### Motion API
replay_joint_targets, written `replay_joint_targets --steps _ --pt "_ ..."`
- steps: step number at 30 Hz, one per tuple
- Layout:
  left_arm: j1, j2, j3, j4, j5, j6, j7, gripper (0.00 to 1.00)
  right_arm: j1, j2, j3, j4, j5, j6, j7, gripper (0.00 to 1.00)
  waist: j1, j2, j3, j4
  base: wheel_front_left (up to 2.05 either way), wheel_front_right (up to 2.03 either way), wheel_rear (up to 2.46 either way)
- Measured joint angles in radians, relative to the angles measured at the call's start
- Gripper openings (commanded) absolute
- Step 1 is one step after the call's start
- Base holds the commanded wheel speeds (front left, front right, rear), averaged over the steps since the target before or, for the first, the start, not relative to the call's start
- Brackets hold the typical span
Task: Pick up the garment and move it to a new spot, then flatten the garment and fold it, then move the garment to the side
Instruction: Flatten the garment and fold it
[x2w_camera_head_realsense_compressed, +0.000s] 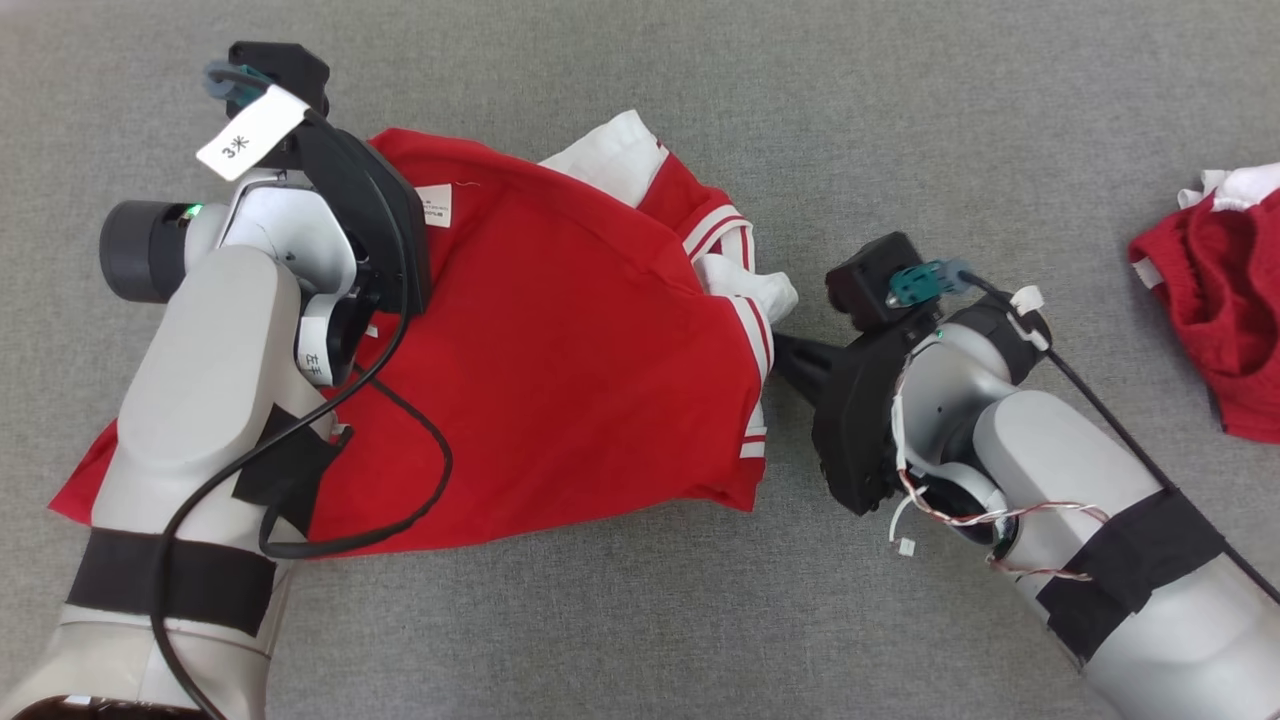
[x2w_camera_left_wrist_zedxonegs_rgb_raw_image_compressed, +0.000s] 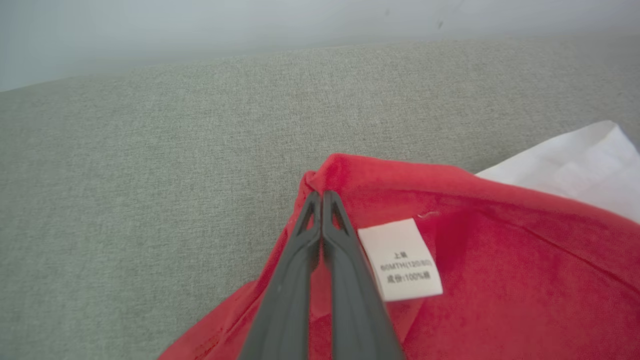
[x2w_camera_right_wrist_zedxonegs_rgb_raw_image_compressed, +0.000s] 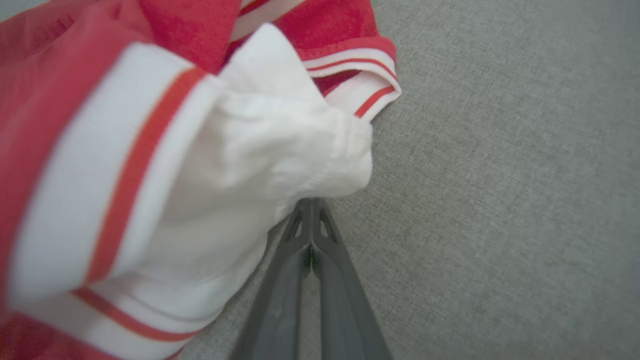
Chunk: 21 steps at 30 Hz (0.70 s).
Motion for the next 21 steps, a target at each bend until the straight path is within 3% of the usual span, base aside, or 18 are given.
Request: replay_joint_targets --steps 4,11,19,20,21 --pt "0.000 0.000 0.010 0.007 -0.006 0.000 -0.030 0.00 -0.020 0.000 -0.038 0.005 0.000 -0.002 -0.052 0.00 0.0000 0.0000 -0.012 -0.005 0.00 0.00 0.00" --pt "-0.042 0.000 0.026 0.014 -0.009 0.001 -0.100 0.00 -0.113 -0.002 -0.136 0.007 -0.028 -0.059 -0.181 0.00 -0.0001 -0.0001 -0.046 -0.011 0.00 0.00 0.00" --pt "-0.037 0.000 0.023 0.067 -0.009 0.000 -0.142 0.00 -0.095 -0.002 -0.112 0.038 -0.043 -0.061 -0.240 0.00 -0.0001 -0.0001 -0.101 -0.014 0.00 0.00 0.00" --pt "-0.037 0.000 0.023 0.073 -0.009 -0.001 -0.148 0.13 -0.088 -0.001 -0.107 0.043 -0.044 -0.060 -0.242 0.00 -0.0002 -0.0001 -0.108 -0.014 0.00 0.00 0.00" --pt "-0.036 0.000 0.023 0.082 -0.009 -0.008 -0.149 0.13 -0.079 0.000 -0.103 0.049 -0.045 -0.060 -0.249 0.00 -0.0002 -0.0001 -0.116 -0.014 0.00 0.00 0.00"
